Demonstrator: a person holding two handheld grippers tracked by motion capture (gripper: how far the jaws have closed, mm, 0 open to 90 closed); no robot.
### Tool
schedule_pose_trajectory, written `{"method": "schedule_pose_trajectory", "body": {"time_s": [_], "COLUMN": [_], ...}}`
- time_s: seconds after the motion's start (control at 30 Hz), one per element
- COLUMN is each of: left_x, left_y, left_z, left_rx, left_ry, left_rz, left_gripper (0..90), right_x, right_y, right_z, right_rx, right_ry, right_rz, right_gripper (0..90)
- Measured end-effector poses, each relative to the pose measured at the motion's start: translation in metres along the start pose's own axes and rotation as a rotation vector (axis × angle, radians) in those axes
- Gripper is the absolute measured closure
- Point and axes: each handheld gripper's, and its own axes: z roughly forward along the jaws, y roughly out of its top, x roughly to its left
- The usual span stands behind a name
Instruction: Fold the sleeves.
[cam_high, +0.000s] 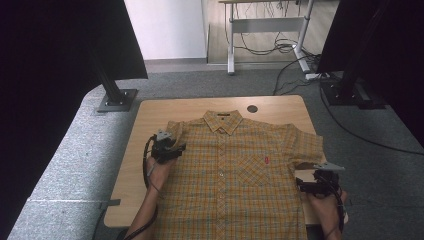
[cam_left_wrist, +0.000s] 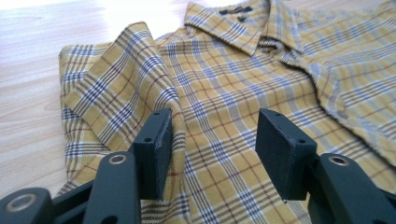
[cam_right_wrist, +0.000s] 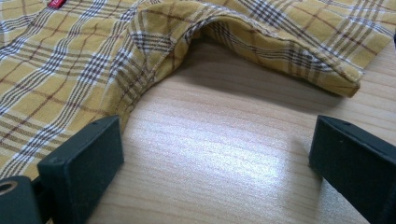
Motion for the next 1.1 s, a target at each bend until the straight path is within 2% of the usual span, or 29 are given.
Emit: {"method": "schedule_pose_trajectory", "body": {"time_s": [0.03, 0.13, 0.17, 0.27, 0.53, 0.73, 0.77, 0.8, 0.83, 0.87, 0.9, 0.93, 0.97, 1.0, 1.1], "left_x": [0.000, -0.002, -0.005, -0.009, -0.011, 0.001, 0.008, 0.008, 0.016, 0.016, 0.025, 0.025, 0.032, 0.032, 0.044], "left_y": [0.001, 0.002, 0.002, 0.002, 0.007, 0.008, 0.007, 0.007, 0.006, 0.006, 0.004, 0.004, 0.002, 0.002, -0.005], "left_z": [-0.001, -0.002, -0.001, 0.000, -0.005, -0.009, -0.009, -0.009, -0.009, -0.009, -0.010, -0.010, -0.012, -0.012, -0.013], "left_rx": [0.001, 0.005, 0.019, 0.027, -0.006, -0.014, -0.021, -0.021, -0.025, -0.025, -0.029, -0.029, -0.028, -0.028, -0.008], "left_ry": [-0.016, -0.018, -0.032, -0.029, -0.046, 0.002, 0.028, 0.028, 0.061, 0.061, 0.090, 0.090, 0.107, 0.107, 0.130], "left_rz": [-0.005, 0.001, 0.010, 0.029, 0.017, 0.000, -0.011, -0.011, -0.021, -0.021, -0.039, -0.039, -0.056, -0.056, -0.078], "left_gripper": [45.6, 45.2, 45.0, 43.9, 41.4, 34.3, 32.2, 30.1, 28.0, 26.2, 24.3, 23.0, 21.9, 21.0, 19.6], "right_x": [0.000, 0.000, 0.000, 0.000, 0.000, 0.000, 0.000, 0.000, 0.000, 0.000, 0.000, 0.000, 0.000, 0.000, 0.000], "right_y": [0.000, 0.000, 0.000, 0.000, 0.000, 0.000, 0.000, 0.000, 0.000, 0.000, 0.000, 0.000, 0.000, 0.000, 0.000], "right_z": [0.000, 0.000, 0.000, 0.000, 0.000, 0.000, 0.000, 0.000, 0.000, 0.000, 0.000, 0.000, 0.000, 0.000, 0.000], "right_rx": [0.000, 0.000, 0.000, 0.000, 0.000, 0.000, 0.000, 0.000, 0.000, 0.000, 0.000, 0.000, 0.000, 0.000, 0.000], "right_ry": [0.000, 0.000, 0.000, 0.000, 0.001, 0.001, 0.001, 0.001, 0.001, 0.001, 0.001, 0.001, 0.001, 0.001, 0.001], "right_rz": [0.000, 0.000, 0.000, 0.000, -0.001, -0.001, -0.001, -0.001, -0.001, -0.001, -0.001, -0.001, -0.001, -0.001, -0.001], "right_gripper": [2.4, 2.4, 2.4, 2.4, 2.4, 2.4, 2.4, 2.4, 2.4, 2.4, 2.4, 2.4, 2.4, 2.4, 2.4]}}
